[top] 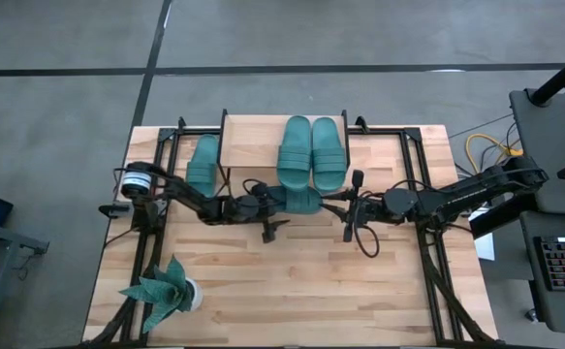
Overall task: Pick and place slides into the shelf
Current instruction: Put the right green slide on the shelf
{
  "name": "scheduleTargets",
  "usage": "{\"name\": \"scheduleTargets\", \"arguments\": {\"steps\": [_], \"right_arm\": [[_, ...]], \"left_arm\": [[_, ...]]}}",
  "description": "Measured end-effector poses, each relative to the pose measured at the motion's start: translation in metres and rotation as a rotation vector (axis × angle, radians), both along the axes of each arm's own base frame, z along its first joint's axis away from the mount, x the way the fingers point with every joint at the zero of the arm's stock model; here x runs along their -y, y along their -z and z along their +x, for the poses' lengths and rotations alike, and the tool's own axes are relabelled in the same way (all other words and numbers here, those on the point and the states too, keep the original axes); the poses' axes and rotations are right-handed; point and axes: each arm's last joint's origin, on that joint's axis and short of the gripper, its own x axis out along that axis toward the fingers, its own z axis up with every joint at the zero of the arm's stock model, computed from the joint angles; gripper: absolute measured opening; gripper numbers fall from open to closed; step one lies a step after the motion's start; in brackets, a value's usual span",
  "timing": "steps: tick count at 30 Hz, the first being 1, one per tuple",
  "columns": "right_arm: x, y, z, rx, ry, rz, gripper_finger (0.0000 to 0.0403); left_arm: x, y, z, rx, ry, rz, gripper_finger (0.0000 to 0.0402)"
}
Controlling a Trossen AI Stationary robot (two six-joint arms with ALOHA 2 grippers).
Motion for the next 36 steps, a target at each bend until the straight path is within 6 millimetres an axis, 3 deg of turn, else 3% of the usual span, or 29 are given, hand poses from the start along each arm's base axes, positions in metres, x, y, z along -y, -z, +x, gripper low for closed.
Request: {"name": "scheduleTargets", "arguments": {"steps": [16,36], "right_arm": [[0.000,0.000,0.000,-0.005,0.000,-0.001,0.0070],[0.000,0.000,0.000,-0.005,0.000,-0.002,0.0063]], "left_arm": [[0.000,-0.007,0.006,0.027,0.046,-0.025,0.0244],[-0.011,-0.011,0.010,0.050,-0.005,-0.044,0.0012]]}}
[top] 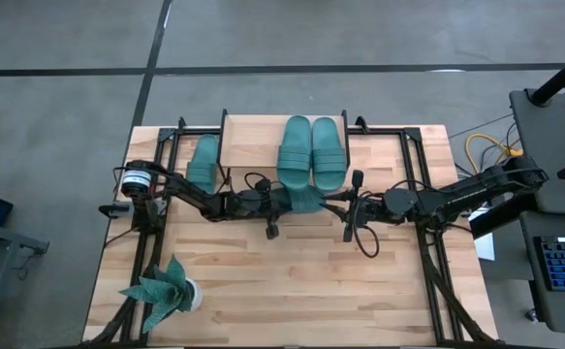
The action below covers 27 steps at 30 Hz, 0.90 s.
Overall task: Pick and place slides into the shelf
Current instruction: Put the right green slide on the shelf
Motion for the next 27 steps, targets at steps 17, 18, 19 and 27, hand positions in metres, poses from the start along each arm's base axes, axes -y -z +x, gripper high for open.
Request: {"name": "scheduleTargets", "arguments": {"steps": [17,18,19,27], "right_arm": [[0.000,0.000,0.000,-0.004,0.000,-0.001,0.0066],[0.000,0.000,0.000,-0.004,0.000,0.000,0.0066],[0.000,0.000,0.000,-0.004,0.000,-0.001,0.0066],[0.000,0.000,0.000,-0.005,0.000,0.000,0.0059]], "left_arm": [[0.000,-0.005,-0.007,-0.070,0.007,-0.002,0.0000],[0.001,-0.006,-0.009,-0.079,0.008,-0.003,0.0000],[0.001,-0.008,-0.011,-0.089,0.009,-0.003,0.0000],[0.003,-0.025,-0.024,-0.150,0.015,-0.008,0.0000]]}}
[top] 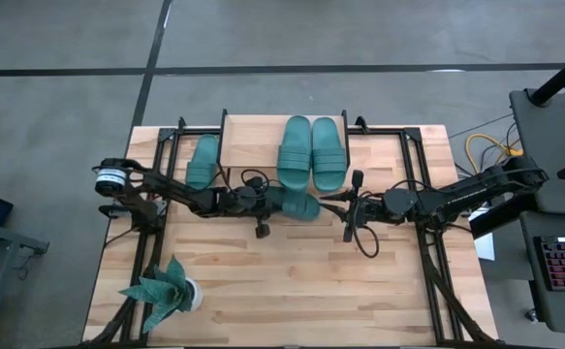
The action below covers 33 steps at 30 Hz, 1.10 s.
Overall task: Pick and place slides into the shelf
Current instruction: Put the right green slide on the shelf
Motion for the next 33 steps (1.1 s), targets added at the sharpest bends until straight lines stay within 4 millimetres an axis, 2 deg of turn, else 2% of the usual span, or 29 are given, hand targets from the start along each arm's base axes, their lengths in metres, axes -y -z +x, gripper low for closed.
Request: {"name": "scheduleTargets", "arguments": {"steps": [13,20,33], "right_arm": [[0.000,0.000,0.000,-0.001,0.000,0.000,0.0060],[0.000,0.000,0.000,-0.001,0.000,0.000,0.0058],[0.000,0.000,0.000,-0.001,0.000,0.000,0.0061]], "left_arm": [[0.003,-0.002,-0.003,0.004,0.030,-0.016,0.0000],[0.009,-0.002,-0.003,0.010,0.085,-0.096,0.0000],[0.011,-0.001,-0.003,-0.001,0.096,-0.091,0.0000]]}}
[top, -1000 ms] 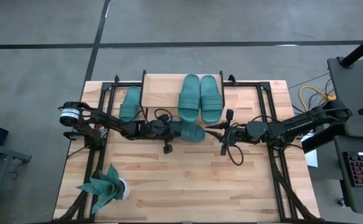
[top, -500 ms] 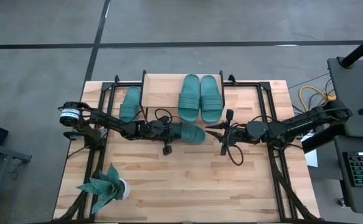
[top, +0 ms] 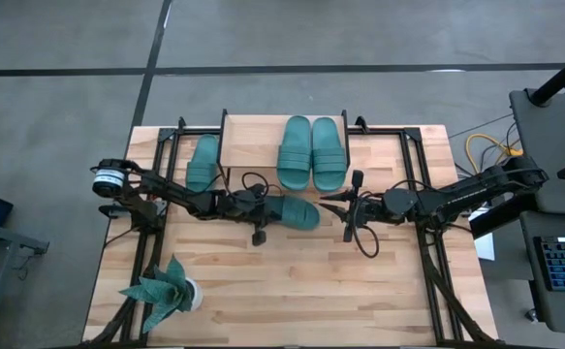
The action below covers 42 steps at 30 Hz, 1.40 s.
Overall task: Pick and place slides into the shelf
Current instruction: Put the right green slide on the shelf
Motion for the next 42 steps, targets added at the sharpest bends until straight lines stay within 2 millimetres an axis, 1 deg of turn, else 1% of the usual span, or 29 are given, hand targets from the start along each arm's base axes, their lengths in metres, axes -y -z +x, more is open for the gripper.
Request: {"name": "scheduleTargets", "arguments": {"steps": [5,9,12,15,20,23,25,28,34,38,42], "right_arm": [[0.000,0.000,0.000,0.000,0.000,0.000,0.0061],[0.000,0.000,0.000,0.000,0.000,0.000,0.0061],[0.000,0.000,0.000,0.000,0.000,0.000,0.0061],[0.000,0.000,0.000,0.000,0.000,0.000,0.0061],[0.000,0.000,0.000,0.000,0.000,0.000,0.0061],[0.000,0.000,0.000,0.000,0.000,0.000,0.0061],[0.000,0.000,0.000,0.000,0.000,0.000,0.0061],[0.000,0.000,0.000,0.000,0.000,0.000,0.0061],[0.000,0.000,0.000,0.000,0.000,0.000,0.0061],[0.000,0.000,0.000,-0.001,0.000,0.000,0.0061],[0.000,0.000,0.000,-0.004,0.000,-0.001,0.0061]], "left_arm": [[0.001,0.001,0.000,-0.010,0.025,-0.008,0.0000],[0.003,0.001,0.000,-0.010,0.112,-0.035,0.0000],[0.004,0.001,-0.001,-0.009,0.147,-0.053,0.0014],[0.005,0.001,-0.001,-0.008,0.159,-0.055,0.0052],[0.005,0.001,0.000,-0.006,0.166,-0.057,0.0135],[0.005,0.000,0.000,-0.006,0.163,-0.064,0.0178],[0.005,0.000,0.000,-0.005,0.163,-0.064,0.0199],[0.005,0.003,0.001,-0.009,0.161,-0.067,0.0220],[0.005,0.018,0.012,-0.014,0.148,-0.091,0.0228],[0.004,0.018,0.020,0.021,0.148,-0.087,0.0228],[0.004,0.018,0.022,0.033,0.148,-0.086,0.0228]]}}
